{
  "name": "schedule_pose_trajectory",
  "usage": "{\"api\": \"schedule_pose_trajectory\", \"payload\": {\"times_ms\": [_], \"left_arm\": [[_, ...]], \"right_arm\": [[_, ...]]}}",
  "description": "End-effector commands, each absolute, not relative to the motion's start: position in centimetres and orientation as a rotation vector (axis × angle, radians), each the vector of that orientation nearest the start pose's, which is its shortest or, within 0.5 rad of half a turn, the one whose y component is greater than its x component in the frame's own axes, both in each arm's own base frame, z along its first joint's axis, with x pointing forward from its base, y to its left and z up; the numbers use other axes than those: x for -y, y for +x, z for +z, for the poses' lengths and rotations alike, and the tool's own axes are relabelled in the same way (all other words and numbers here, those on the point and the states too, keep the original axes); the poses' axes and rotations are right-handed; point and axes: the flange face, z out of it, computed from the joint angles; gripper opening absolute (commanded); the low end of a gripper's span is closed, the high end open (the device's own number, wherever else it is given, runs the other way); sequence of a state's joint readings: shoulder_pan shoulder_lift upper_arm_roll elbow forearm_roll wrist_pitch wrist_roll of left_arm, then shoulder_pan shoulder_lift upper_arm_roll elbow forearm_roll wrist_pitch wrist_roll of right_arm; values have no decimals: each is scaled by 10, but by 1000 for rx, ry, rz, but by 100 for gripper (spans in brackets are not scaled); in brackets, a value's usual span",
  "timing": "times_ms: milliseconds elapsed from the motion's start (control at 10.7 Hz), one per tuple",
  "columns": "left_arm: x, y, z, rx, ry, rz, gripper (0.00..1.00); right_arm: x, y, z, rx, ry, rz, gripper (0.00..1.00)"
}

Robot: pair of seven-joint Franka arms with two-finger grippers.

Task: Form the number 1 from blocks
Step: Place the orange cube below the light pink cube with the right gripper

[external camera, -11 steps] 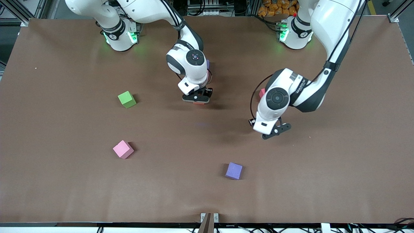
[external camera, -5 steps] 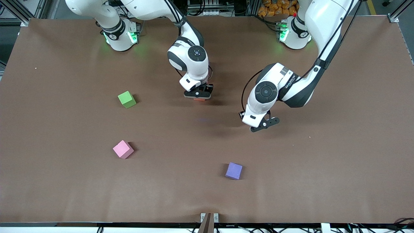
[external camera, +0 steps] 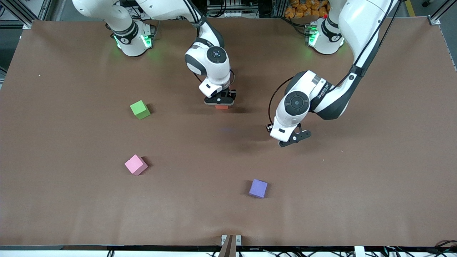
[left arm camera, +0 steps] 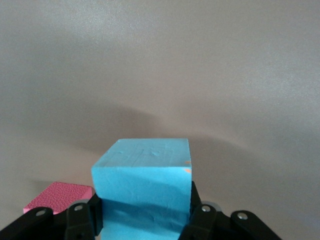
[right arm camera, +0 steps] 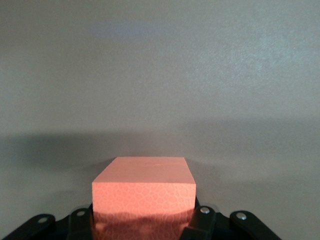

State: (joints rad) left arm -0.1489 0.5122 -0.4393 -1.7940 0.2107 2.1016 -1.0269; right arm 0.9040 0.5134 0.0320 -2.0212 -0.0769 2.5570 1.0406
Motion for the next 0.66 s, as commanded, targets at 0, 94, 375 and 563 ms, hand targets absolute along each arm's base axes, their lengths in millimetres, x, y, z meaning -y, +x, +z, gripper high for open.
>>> {"api": "schedule_pose_trajectory", "payload": {"times_ms": [0,94,375,563], "left_arm": [[323,539,282,535,-3009,213,0],[325,540,283,535,-3013,210,0],[331,543,285,531,-3029,193,0],[330,543,285,531,-3031,191,0]], "right_arm": [[-485,338,191,-74,-3150,-46,0],[-487,334,190,-74,-3152,-44,0],[-483,325,186,-59,-3166,-30,0],[-480,320,190,-51,-3168,-30,0]]}}
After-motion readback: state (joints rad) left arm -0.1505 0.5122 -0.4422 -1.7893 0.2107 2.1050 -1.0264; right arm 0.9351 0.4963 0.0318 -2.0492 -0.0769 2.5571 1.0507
